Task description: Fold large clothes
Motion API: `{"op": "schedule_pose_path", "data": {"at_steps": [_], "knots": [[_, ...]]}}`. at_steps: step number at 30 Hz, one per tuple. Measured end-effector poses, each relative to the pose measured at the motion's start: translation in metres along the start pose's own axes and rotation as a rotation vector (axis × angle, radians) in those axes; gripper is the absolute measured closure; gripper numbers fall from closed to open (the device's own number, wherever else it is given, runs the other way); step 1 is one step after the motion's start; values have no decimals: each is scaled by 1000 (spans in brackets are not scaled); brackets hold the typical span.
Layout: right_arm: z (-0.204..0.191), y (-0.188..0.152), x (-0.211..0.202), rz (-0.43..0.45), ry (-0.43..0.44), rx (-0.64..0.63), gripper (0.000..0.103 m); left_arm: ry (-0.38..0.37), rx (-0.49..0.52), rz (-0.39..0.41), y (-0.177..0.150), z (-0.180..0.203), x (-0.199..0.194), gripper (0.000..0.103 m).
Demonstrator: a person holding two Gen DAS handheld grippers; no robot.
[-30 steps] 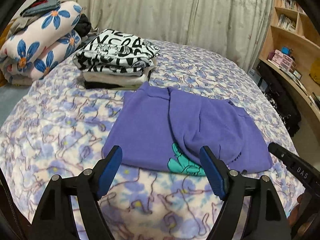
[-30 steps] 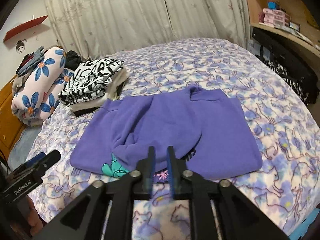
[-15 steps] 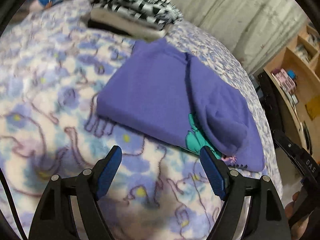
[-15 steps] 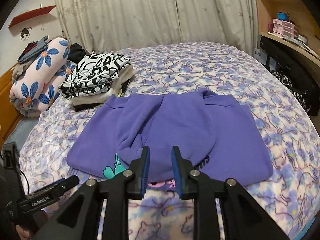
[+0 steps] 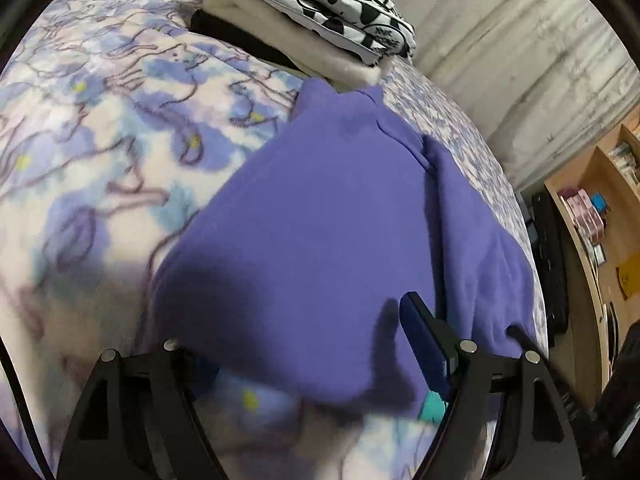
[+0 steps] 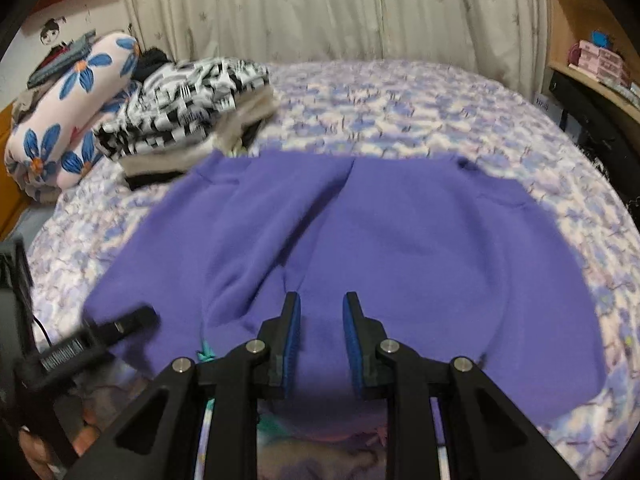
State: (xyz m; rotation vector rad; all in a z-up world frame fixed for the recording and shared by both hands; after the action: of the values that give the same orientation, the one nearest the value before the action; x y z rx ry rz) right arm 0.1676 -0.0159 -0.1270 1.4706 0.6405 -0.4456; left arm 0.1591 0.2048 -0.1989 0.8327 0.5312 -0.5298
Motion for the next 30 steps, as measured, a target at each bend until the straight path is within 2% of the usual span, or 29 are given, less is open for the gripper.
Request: {"op": "schedule_pose_path", "data": {"at_steps": [3, 5, 6, 8, 10, 14, 17, 21, 30], "knots": [[2, -11, 14, -23, 1, 8, 82, 7, -12, 33, 10, 0, 9, 28], [5, -14, 17, -27, 12, 29, 82, 16, -16, 59, 15, 0, 14, 50], [7, -15, 18, -26, 20, 40, 82, 16, -24, 65, 18, -2, 15, 55], [7, -16, 18, -24, 26, 40, 82, -8, -50, 90, 24, -3, 17, 77], [5, -17, 17, -18, 25, 32, 82, -18, -33, 109, 28, 3, 15, 82], [7, -17, 18, -12, 34, 40, 82, 4, 112, 199, 29, 36, -3, 86], [12, -18, 18, -10, 56, 66, 82, -26, 219, 261, 31, 74, -23, 86], [22, -19, 16, -14, 95, 126, 82, -44, 369, 299, 28, 124, -40, 86], [61, -23, 4, -50, 225, 299, 82, -99, 593, 338, -4, 222, -68, 86]]}}
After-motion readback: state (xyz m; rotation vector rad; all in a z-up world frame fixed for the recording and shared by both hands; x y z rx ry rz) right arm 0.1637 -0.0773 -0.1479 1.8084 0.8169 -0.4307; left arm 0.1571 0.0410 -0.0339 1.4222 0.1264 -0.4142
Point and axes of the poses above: each gripper's, at about its wrist camera, not at the fingertips, and x roughly the way its jaws point, z to its right, y to its top, the point moved 2 cm from there along x, roughly the way its jaws point, and after that the axes turned 10 degrees about z, right-handed, at the moved point
